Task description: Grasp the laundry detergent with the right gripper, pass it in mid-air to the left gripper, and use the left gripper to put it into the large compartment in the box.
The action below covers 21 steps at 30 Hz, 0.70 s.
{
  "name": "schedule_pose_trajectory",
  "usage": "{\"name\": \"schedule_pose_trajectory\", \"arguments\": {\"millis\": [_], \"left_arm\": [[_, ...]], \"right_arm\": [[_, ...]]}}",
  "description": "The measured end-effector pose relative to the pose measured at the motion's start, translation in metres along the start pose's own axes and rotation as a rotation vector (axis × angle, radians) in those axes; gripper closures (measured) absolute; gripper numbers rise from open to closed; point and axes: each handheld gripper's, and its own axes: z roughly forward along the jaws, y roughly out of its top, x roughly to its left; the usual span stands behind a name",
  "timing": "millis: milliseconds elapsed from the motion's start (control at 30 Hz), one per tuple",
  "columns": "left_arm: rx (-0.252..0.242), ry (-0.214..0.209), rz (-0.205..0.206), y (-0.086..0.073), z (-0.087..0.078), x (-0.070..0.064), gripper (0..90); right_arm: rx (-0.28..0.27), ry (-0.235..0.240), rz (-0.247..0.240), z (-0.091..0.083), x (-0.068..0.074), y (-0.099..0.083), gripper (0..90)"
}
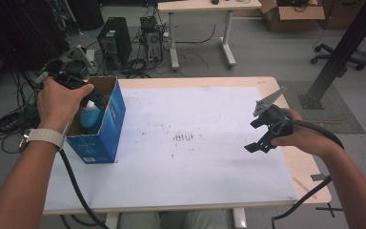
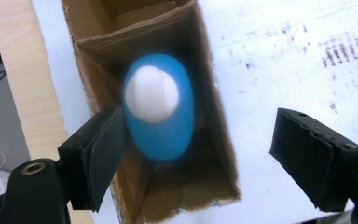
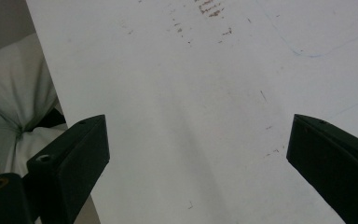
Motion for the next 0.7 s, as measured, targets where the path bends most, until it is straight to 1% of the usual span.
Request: {"name": "schedule_pose_trajectory", "arguments": {"millis": [67,167,233,400,433,700], "left_arm": [[0.004,-0.003,0.011,-0.001,-0.003,-0.003,14.9],[0.003,-0.015,0.016,-0.002,-0.008,-0.008,11.7],[0.010,-0.020,0.032,-0.002,-0.011,-0.012,9.9],[0.013,-0.026,0.063,-0.002,-0.019,-0.022,8.8],[0.011,-0.029,0.063,-0.002,-0.020,-0.024,8.7],[0.015,-0.056,0.109,-0.001,-0.030,-0.040,7.1]], "right_arm": [[-0.001,-0.001,0.000,-0.001,0.001,0.000,5.6],[-0.002,-0.004,0.000,-0.003,0.001,-0.001,5.6],[-0.003,-0.005,0.000,-0.005,0.002,-0.001,5.7],[-0.001,-0.010,-0.001,-0.008,0.003,-0.002,5.7],[-0.001,-0.010,0.000,-0.008,0.004,-0.002,5.7],[-0.005,-0.017,0.004,-0.012,0.005,-0.003,5.8]]}}
